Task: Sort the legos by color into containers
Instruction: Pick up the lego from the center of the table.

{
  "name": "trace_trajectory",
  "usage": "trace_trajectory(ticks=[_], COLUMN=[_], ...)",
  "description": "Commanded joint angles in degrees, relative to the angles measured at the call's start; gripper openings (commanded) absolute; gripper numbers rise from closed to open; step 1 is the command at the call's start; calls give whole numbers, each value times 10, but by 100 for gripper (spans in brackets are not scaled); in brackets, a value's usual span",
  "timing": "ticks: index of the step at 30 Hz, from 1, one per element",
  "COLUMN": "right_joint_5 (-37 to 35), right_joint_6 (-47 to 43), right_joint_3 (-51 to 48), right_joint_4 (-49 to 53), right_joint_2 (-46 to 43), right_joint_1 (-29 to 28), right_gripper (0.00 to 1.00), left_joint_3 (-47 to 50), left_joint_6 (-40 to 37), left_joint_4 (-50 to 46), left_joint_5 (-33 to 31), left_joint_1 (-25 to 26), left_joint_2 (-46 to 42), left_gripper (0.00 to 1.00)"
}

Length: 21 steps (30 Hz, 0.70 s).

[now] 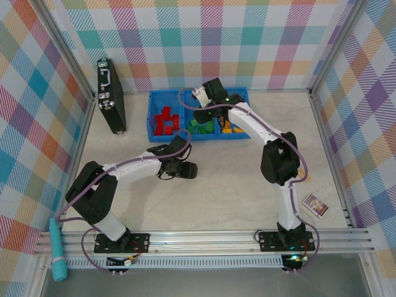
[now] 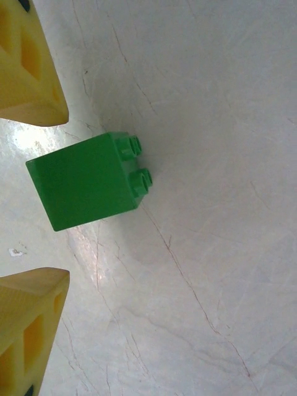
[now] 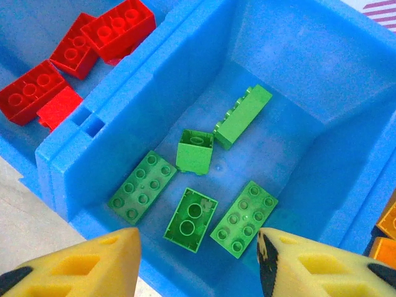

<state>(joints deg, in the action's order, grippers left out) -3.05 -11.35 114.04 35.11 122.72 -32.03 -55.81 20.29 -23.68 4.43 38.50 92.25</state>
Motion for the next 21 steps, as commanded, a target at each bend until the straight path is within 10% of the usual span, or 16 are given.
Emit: trace_trajectory(ticks=[1,14,21], right_joint_5=[-4,0,-24], right_joint_6=[-11,-9,14], right_joint_3=[-11,-90,-142], right_joint_4=[-15,-53,-53], right_joint_2=[-44,-113,-173], right_joint_1=[6,10,14], right_gripper=[54,57,58], left_joint_3=[-15,-57,-93], left_joint_6=[17,19,17], left_joint_4=[-18,-47,-87], left_joint_5=[-7,-23,-26], left_joint_1=[6,9,12], left_joint_2=[15,70,111], left_gripper=[62,61,43])
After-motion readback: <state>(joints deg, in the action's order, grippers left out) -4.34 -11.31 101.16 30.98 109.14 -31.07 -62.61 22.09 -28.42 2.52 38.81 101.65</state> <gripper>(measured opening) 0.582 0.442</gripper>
